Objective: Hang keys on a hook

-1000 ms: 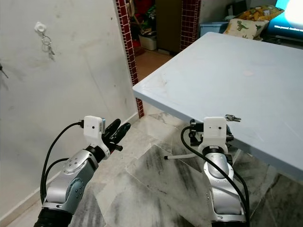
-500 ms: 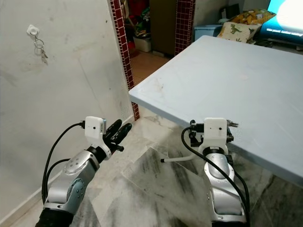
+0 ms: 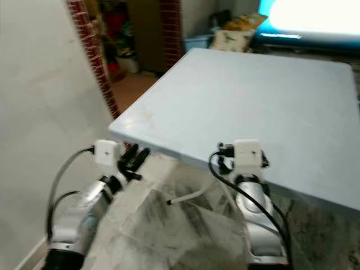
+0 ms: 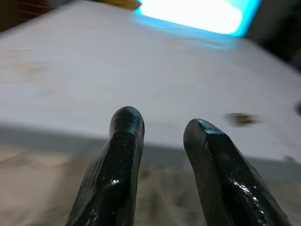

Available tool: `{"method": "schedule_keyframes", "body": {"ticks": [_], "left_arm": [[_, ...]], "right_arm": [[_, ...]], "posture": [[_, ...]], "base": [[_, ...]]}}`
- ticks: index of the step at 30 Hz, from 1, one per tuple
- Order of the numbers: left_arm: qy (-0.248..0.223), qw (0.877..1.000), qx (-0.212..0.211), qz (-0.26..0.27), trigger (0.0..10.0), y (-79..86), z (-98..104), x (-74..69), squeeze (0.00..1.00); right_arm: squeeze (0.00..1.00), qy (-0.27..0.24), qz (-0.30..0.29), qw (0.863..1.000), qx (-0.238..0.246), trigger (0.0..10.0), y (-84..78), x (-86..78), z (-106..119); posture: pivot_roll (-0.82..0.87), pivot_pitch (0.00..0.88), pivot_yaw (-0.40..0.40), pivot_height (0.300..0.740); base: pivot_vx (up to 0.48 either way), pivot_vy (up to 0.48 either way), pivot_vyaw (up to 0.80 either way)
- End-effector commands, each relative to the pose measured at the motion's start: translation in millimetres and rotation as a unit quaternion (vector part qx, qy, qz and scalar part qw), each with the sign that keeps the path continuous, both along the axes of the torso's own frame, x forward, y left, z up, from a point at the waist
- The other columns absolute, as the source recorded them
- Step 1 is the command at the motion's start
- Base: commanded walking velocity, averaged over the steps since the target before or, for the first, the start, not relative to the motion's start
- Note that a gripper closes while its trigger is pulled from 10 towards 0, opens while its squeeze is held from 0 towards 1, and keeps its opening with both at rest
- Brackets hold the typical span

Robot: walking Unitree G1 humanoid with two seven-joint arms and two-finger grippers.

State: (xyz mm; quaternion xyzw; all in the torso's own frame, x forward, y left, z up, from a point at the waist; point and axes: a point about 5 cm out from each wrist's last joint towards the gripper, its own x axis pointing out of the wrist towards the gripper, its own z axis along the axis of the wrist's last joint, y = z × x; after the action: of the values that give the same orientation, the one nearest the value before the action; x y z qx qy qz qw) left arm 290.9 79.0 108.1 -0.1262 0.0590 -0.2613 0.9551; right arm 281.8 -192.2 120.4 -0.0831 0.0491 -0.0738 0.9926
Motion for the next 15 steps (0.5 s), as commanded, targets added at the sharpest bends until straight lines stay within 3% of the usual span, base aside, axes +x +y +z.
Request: {"method": "schedule_keyframes", "body": {"ticks": [1,15], "left_arm": [[0.005,1.0,0.012,0.022,10.0,16.2,-2.5,1.5,0.0],[0.016,0.999,0.018,0.03,10.0,18.5,-5.0,2.2,0.0]], "right_arm": [[0.0,-0.01,0.023,1.0,0.014,10.0,15.3,4.1,4.9],[0.0,0.0,0.052,0.998,0.028,10.0,25.9,2.9,2.0]], "posture": [[-0.11,0.0,0.093,0.74],[-0.12,0.0,0.104,0.74]], "base": [[0.0,0.0,0.0],[0.0,0.0,0.0]]}}
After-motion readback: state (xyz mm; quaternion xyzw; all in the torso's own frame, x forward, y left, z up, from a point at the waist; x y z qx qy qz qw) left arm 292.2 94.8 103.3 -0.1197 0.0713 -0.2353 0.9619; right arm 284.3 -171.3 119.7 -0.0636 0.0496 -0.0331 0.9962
